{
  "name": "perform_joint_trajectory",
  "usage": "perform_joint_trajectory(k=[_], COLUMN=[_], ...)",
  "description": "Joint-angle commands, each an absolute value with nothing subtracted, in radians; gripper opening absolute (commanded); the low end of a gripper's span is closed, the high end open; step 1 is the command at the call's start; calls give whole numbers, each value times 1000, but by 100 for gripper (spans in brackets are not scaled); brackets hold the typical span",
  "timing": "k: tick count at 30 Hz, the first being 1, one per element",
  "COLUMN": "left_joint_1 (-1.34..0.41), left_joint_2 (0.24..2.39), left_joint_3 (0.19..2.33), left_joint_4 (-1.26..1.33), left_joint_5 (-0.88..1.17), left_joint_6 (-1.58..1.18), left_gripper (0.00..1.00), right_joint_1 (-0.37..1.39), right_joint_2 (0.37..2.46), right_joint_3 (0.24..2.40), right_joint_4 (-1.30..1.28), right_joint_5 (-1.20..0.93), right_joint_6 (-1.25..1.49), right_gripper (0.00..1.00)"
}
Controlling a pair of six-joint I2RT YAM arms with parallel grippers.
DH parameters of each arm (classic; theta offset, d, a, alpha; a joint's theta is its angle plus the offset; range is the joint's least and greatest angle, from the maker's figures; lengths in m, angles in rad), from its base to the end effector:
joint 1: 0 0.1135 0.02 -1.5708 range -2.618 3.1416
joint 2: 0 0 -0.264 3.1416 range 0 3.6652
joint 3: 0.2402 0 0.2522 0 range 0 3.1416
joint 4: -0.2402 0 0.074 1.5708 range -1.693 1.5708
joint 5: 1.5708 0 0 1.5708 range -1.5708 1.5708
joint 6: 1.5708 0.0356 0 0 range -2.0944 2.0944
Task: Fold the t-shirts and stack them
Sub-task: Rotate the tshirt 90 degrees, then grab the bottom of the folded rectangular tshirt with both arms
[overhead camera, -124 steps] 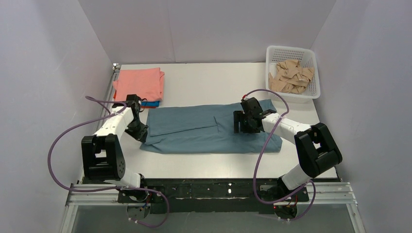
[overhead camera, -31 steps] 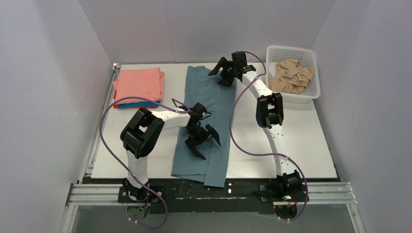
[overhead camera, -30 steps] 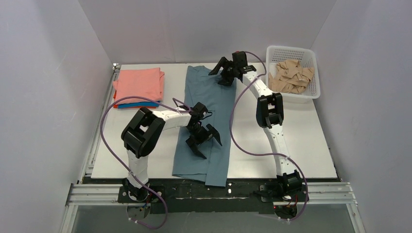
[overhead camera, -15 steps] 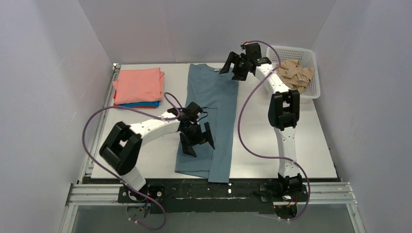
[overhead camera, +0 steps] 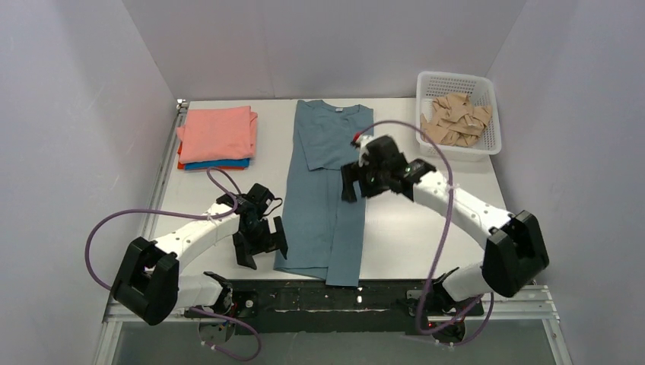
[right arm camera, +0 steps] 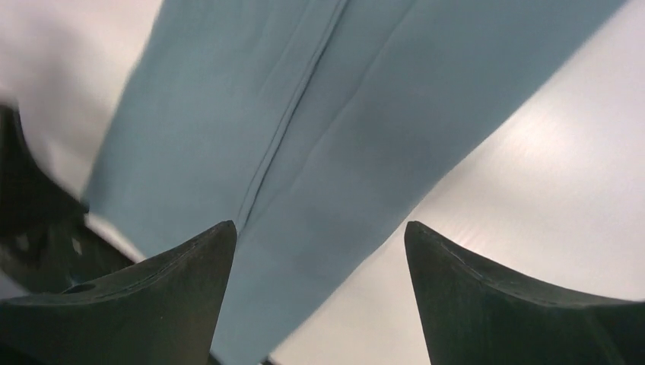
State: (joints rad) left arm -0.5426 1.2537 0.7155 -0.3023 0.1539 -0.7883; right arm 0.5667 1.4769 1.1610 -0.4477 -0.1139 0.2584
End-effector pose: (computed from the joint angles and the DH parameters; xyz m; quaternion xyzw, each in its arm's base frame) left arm 0.2126 -0.1346 0.2090 -0.0869 0.9277 -0.2763 0.2357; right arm 0.2726 0.1783 0.2816 -0.1631 0.9038 0.2052 0.3382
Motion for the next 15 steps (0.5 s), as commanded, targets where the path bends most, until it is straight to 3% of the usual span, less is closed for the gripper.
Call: perform_joint_trajectory(k=[1, 7, 15], left_joint_1=[-528, -528, -527], left_joint_2=[1271, 1329, 1376], left_joint_3=[658, 589, 580], left_joint_4=[-285, -167, -158], left_joint_5=[281, 386, 364], left_joint_6=[-795, -836, -837], left_gripper=[91, 69, 42], right_joint_1=[798, 1056, 1237], right_joint_2=[1302, 1185, 1333], right_joint_3=[948, 804, 820], right_joint_4=[-459, -508, -607], right_joint_5=[28, 29, 51], right_joint_6=[266, 363, 398], right_gripper=[88, 84, 73])
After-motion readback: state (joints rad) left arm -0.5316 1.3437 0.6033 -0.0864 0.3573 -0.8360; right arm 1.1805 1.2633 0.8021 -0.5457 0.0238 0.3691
